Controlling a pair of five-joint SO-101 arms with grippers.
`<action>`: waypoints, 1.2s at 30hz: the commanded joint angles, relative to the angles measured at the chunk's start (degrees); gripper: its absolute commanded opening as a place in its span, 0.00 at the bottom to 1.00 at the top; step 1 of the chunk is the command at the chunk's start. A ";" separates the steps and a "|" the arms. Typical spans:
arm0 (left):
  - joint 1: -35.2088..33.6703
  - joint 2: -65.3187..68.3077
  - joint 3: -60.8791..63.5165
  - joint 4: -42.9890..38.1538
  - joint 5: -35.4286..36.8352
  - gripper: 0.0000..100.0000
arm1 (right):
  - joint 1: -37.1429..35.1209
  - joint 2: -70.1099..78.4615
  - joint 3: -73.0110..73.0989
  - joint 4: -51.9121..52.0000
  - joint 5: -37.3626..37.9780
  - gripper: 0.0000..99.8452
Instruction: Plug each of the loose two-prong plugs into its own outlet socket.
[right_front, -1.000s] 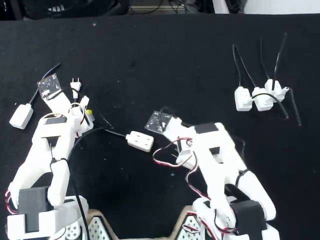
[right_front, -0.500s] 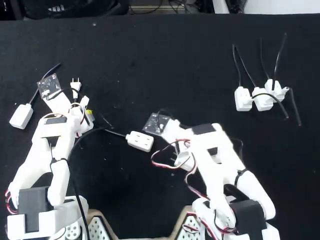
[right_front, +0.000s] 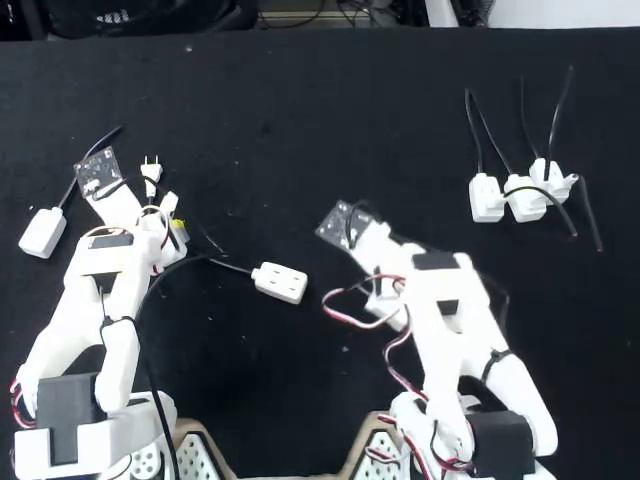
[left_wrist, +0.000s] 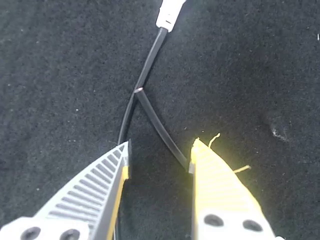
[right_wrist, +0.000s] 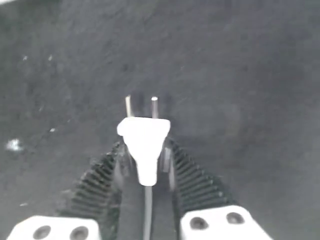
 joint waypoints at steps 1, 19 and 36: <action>-0.75 -3.34 -0.57 -0.79 0.35 0.20 | -2.73 -0.84 -0.57 3.34 -0.79 0.19; -0.84 -3.34 -0.57 -0.70 0.35 0.20 | 3.69 -0.31 -2.15 -2.73 -0.44 0.15; -0.84 -3.34 -0.57 -0.70 0.44 0.20 | -2.64 1.10 -1.98 5.36 -0.70 0.13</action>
